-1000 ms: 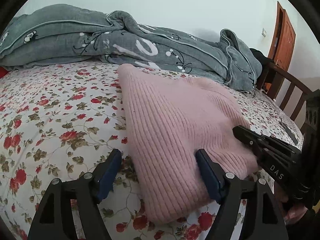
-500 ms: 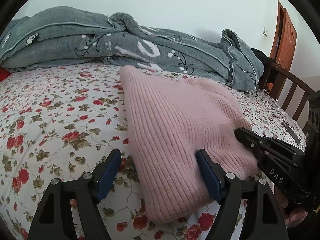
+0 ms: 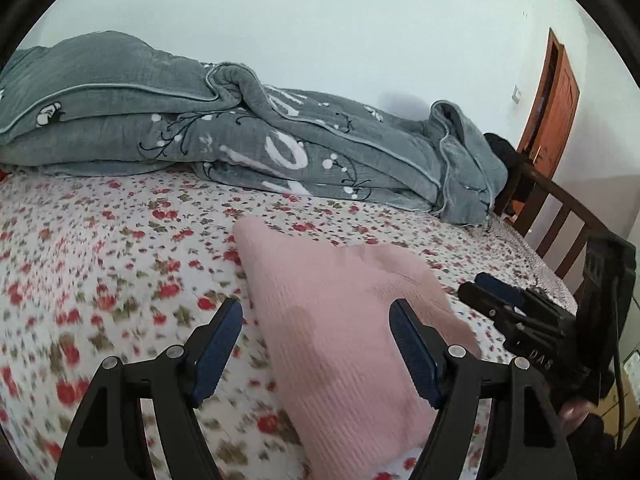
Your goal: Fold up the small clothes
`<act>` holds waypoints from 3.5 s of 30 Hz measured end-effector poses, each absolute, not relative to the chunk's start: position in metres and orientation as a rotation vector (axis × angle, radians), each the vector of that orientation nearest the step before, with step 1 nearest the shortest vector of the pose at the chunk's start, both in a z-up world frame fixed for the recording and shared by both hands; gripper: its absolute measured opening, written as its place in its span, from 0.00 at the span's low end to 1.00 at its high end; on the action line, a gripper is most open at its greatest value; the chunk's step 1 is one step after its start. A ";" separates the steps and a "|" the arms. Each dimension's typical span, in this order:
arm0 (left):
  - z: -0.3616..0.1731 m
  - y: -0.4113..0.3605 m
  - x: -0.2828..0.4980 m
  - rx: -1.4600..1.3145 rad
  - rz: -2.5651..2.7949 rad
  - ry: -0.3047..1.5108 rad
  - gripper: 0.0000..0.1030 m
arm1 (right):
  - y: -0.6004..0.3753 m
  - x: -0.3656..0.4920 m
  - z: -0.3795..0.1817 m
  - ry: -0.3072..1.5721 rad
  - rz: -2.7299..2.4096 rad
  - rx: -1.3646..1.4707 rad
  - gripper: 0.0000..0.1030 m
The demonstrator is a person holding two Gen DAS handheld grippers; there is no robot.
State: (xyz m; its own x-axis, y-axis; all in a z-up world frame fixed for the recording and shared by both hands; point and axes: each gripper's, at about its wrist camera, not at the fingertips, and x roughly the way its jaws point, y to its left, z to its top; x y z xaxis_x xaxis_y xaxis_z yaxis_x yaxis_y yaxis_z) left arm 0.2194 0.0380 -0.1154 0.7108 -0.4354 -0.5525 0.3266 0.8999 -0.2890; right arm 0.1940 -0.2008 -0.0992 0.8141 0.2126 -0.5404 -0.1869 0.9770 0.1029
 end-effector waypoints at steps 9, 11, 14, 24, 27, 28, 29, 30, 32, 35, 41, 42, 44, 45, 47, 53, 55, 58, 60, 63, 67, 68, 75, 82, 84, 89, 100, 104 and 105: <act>-0.166 0.038 0.284 -0.319 -0.478 0.870 0.69 | -0.231 0.250 -0.163 0.833 0.293 0.311 0.59; -0.181 0.032 0.299 -0.336 -0.480 0.923 0.65 | -0.229 0.256 -0.172 0.855 0.317 0.328 0.63; -0.200 0.028 0.314 -0.390 -0.482 0.985 0.64 | -0.232 0.272 -0.185 0.915 0.353 0.409 0.69; -0.146 0.013 0.322 -0.380 -0.555 0.784 0.33 | -0.237 0.278 -0.145 0.732 0.442 0.431 0.33; -0.148 0.005 0.339 -0.332 -0.536 0.806 0.36 | -0.247 0.293 -0.148 0.733 0.431 0.464 0.36; -0.156 0.001 0.345 -0.306 -0.513 0.831 0.38 | -0.248 0.301 -0.157 0.769 0.415 0.460 0.38; -0.166 -0.006 0.351 -0.261 -0.477 0.866 0.39 | -0.247 0.309 -0.166 0.811 0.398 0.458 0.39; -0.179 -0.014 0.356 -0.188 -0.419 0.910 0.44 | -0.246 0.316 -0.180 0.872 0.372 0.459 0.40; -0.187 -0.018 0.352 -0.120 -0.412 0.889 0.55 | -0.251 0.317 -0.188 0.887 0.369 0.492 0.46; -0.172 -0.016 0.332 -0.035 -0.426 0.780 0.59 | -0.254 0.307 -0.160 0.799 0.366 0.402 0.47; -0.142 -0.012 0.339 -0.044 -0.530 0.646 0.63 | -0.243 0.299 -0.119 0.612 0.370 0.215 0.47; -0.145 -0.013 0.348 -0.068 -0.548 0.657 0.63 | -0.238 0.303 -0.121 0.619 0.401 0.207 0.47; -0.158 -0.018 0.367 -0.117 -0.583 0.722 0.63 | -0.231 0.316 -0.137 0.676 0.415 0.185 0.33; -0.166 -0.020 0.372 -0.125 -0.591 0.756 0.62 | -0.229 0.325 -0.154 0.732 0.383 0.176 0.28; -0.176 -0.027 0.373 -0.100 -0.589 0.776 0.62 | -0.236 0.335 -0.176 0.800 0.336 0.208 0.19; -0.184 -0.033 0.364 -0.043 -0.564 0.736 0.65 | -0.242 0.338 -0.176 0.783 0.286 0.218 0.17; -0.184 -0.034 0.362 -0.034 -0.553 0.734 0.65 | -0.237 0.335 -0.175 0.776 0.271 0.187 0.17; -0.185 -0.033 0.361 -0.034 -0.548 0.728 0.65 | -0.241 0.336 -0.176 0.775 0.282 0.205 0.17; -0.184 -0.031 0.361 -0.039 -0.550 0.727 0.66 | -0.242 0.335 -0.178 0.773 0.287 0.212 0.17; -0.184 -0.031 0.361 -0.043 -0.550 0.728 0.66 | -0.241 0.332 -0.177 0.766 0.281 0.202 0.18; -0.183 -0.030 0.359 -0.037 -0.532 0.723 0.66 | -0.240 0.328 -0.174 0.753 0.277 0.195 0.22; -0.182 -0.030 0.357 -0.032 -0.519 0.721 0.66 | -0.240 0.326 -0.172 0.746 0.279 0.199 0.25; -0.162 -0.026 0.299 0.023 -0.555 0.661 0.68 | -0.233 0.277 -0.141 0.639 0.375 0.171 0.37; -0.180 -0.034 0.256 0.166 -0.533 0.659 0.76 | -0.214 0.246 -0.165 0.669 0.332 -0.010 0.35; -0.186 -0.032 0.257 0.148 -0.519 0.700 0.77 | -0.221 0.249 -0.167 0.678 0.323 0.025 0.30; -0.191 -0.022 0.261 0.072 -0.538 0.726 0.80 | -0.215 0.246 -0.172 0.664 0.283 -0.019 0.29; -0.194 -0.016 0.266 0.024 -0.553 0.731 0.83 | -0.221 0.247 -0.174 0.655 0.317 0.030 0.32; -0.194 -0.018 0.264 0.032 -0.540 0.725 0.84 | -0.219 0.246 -0.173 0.650 0.304 0.007 0.32; -0.193 -0.019 0.263 0.038 -0.534 0.720 0.84 | -0.218 0.246 -0.173 0.647 0.301 0.003 0.32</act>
State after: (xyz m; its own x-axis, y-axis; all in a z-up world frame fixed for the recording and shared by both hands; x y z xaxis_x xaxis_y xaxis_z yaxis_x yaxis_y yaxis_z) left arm 0.2631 -0.0185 -0.1932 0.6245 -0.4525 -0.6365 0.4779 0.8661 -0.1468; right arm 0.2456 -0.2183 -0.1727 0.7560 0.2766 -0.5933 -0.2747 0.9567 0.0959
